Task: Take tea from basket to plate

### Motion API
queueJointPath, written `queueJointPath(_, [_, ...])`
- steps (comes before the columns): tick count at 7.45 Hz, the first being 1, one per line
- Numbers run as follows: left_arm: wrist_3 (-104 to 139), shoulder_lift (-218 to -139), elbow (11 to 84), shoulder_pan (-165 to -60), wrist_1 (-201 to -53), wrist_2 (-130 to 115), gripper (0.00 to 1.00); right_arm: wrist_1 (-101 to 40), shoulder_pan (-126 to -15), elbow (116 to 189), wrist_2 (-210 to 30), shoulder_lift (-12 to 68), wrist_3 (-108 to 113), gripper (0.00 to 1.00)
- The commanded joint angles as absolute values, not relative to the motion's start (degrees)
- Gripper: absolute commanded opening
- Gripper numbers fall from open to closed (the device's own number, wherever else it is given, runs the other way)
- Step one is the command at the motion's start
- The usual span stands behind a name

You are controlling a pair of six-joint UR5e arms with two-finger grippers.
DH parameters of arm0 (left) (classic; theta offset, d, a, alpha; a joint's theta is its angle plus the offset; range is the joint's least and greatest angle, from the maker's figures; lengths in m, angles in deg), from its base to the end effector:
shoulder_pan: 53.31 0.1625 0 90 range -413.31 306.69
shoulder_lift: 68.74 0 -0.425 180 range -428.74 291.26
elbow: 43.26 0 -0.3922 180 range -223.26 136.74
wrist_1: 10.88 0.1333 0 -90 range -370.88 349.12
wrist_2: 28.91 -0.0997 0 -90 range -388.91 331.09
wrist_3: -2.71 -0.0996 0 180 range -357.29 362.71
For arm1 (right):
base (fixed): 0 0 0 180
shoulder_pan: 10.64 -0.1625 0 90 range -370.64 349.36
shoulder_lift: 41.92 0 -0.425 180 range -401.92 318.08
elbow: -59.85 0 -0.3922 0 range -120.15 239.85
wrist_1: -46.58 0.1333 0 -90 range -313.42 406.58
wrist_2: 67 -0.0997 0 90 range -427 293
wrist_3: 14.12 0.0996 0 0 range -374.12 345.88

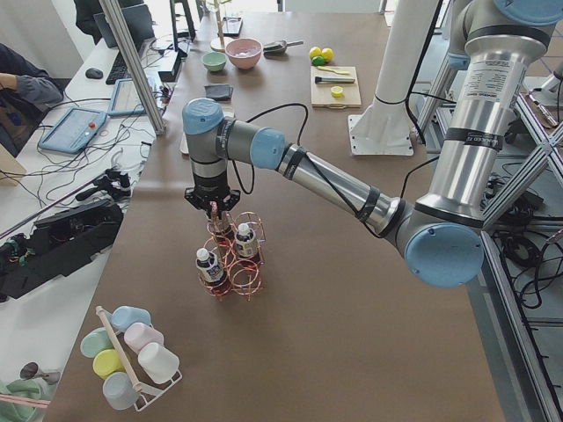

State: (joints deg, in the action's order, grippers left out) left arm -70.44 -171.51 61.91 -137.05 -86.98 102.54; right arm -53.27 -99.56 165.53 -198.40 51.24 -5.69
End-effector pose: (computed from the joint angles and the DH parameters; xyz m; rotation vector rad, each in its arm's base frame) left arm -0.0064 -0.5593 0.4415 0.6470 0.5152 1.4024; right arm 0.0587 -0.4637 0.5718 -0.0155 -0.7240 0.1058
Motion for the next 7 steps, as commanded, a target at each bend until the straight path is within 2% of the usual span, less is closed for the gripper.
queueJointPath(1, [-69.9,-172.2,64.9,-137.2,-85.1,102.7,0.00,-53.3,-99.5,165.6,-198.4,51.2,-5.7,1.00])
queueJointPath(7, [-58.0,-179.0,70.7,-129.5,-81.5,102.4,0.00,-52.4,-99.5,165.7,-198.7,51.2,-5.7,1.00])
